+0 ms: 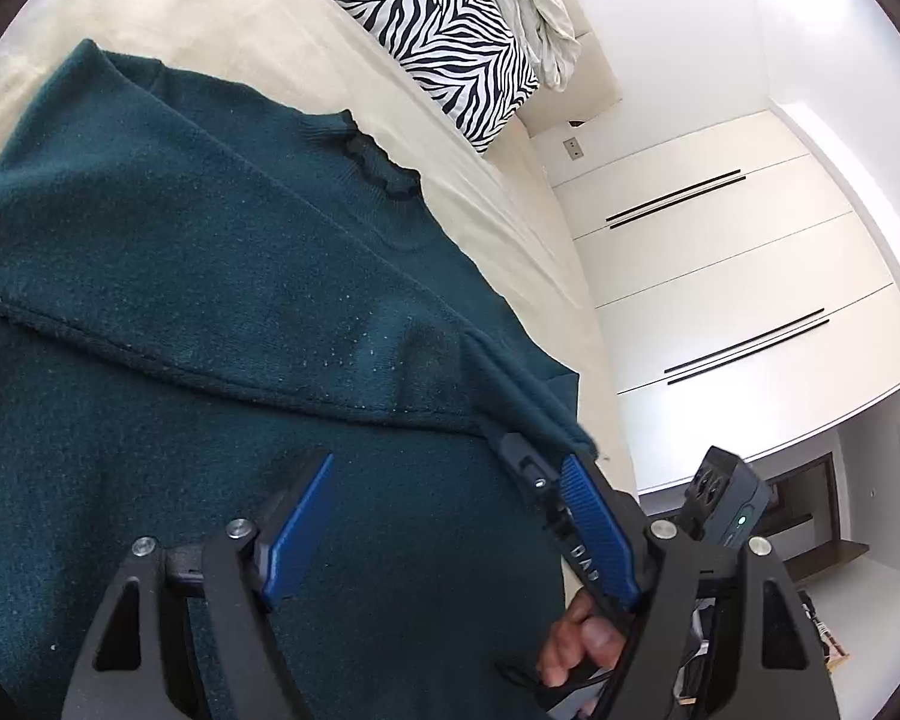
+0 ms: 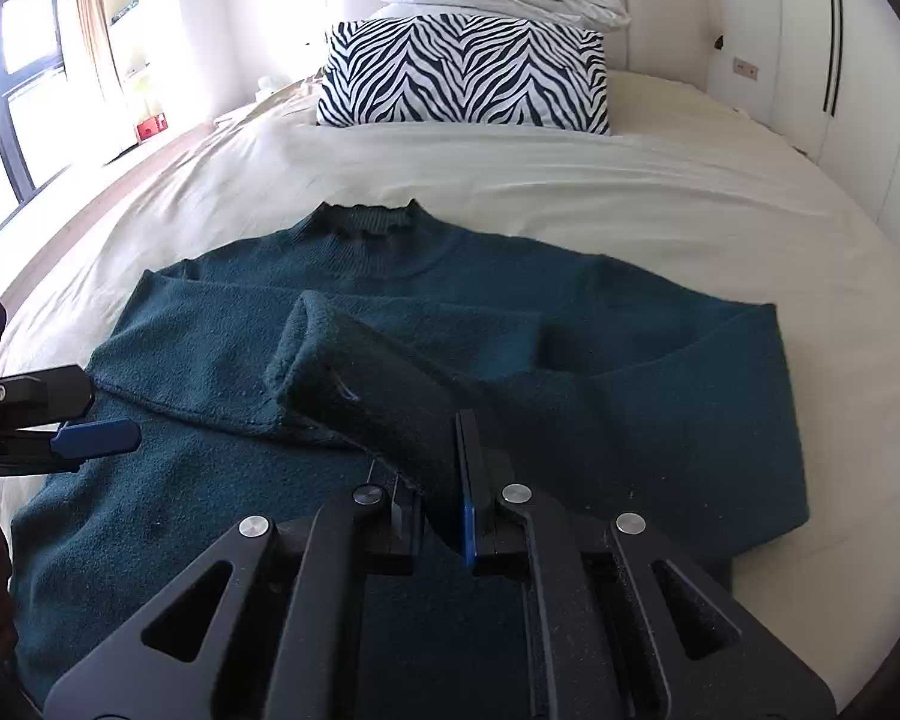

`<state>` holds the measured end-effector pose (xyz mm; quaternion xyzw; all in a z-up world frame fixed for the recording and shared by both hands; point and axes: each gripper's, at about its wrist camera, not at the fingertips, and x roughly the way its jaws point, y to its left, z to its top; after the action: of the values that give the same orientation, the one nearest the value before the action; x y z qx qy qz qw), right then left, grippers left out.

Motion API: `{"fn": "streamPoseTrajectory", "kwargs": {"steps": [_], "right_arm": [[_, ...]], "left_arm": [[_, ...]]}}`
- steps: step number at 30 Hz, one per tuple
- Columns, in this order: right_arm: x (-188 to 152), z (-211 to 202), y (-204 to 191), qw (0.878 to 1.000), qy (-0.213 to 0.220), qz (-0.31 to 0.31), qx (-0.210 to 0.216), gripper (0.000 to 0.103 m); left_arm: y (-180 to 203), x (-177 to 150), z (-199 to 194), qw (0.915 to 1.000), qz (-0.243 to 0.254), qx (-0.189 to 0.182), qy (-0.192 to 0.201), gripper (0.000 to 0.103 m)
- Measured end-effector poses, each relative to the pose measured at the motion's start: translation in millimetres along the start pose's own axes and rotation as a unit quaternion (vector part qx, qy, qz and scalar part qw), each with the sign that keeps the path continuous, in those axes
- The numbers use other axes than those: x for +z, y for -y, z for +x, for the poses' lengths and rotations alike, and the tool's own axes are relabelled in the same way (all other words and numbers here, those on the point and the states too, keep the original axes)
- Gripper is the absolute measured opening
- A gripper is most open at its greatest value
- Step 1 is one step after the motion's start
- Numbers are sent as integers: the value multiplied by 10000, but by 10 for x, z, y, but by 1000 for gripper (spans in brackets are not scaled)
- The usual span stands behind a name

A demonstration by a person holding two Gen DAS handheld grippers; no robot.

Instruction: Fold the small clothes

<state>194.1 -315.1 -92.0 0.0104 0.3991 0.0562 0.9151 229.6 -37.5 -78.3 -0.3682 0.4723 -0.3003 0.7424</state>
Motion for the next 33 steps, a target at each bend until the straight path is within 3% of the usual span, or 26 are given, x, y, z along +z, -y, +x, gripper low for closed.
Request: {"fn": "streamPoseTrajectory", "kwargs": {"steps": [5, 9, 10, 11, 13, 14, 17, 19, 20, 21, 24, 26, 30, 33], "right_arm": [[-250, 42, -100, 9998, 2, -164, -133, 8], [-225, 114, -76, 9999, 39, -108, -69, 8], [-201, 156, -102, 9999, 45, -84, -54, 9], [-202, 148, -94, 10000, 58, -28, -21, 10], [-210, 129, -60, 9999, 17, 78, 86, 12], [-225, 119, -46, 9999, -5, 104, 120, 13], [-306, 4, 62, 9982, 107, 332, 494, 23], [-384, -120, 208, 9943, 260, 681, 776, 40], [-429, -185, 304, 9912, 369, 920, 874, 62], [-472, -246, 422, 9866, 528, 1207, 965, 73], [-589, -275, 834, 9654, 590, 2189, 1285, 74], [-719, -196, 1156, 9384, 481, 3051, 1549, 74], [-981, -18, 1634, 8720, 454, 4454, 1980, 74], [-939, 57, 1723, 8502, 516, 4749, 2212, 74]], "left_arm": [[93, 88, 317, 9982, -331, -430, -275, 89], [139, 181, 687, 9968, -402, -230, -648, 87], [128, 209, 780, 9958, -458, -275, -748, 75], [114, 232, 867, 9944, -505, -281, -880, 50], [92, 274, 972, 9931, -543, -70, -1035, 16], [117, 300, 970, 9938, -444, 4, -1018, 10], [255, 375, 858, 9957, 6, 211, -899, 9], [357, 438, 692, 9963, 316, 343, -725, 9], [402, 485, 609, 9963, 458, 376, -621, 9], [446, 543, 523, 9960, 609, 413, -511, 9], [479, 725, 268, 9931, 986, 614, -185, 9], [412, 821, 116, 9908, 1100, 787, -4, 9], [119, 965, -34, 9868, 1085, 1191, 191, 9], [-98, 955, -56, 9860, 994, 1326, 164, 9]]}}
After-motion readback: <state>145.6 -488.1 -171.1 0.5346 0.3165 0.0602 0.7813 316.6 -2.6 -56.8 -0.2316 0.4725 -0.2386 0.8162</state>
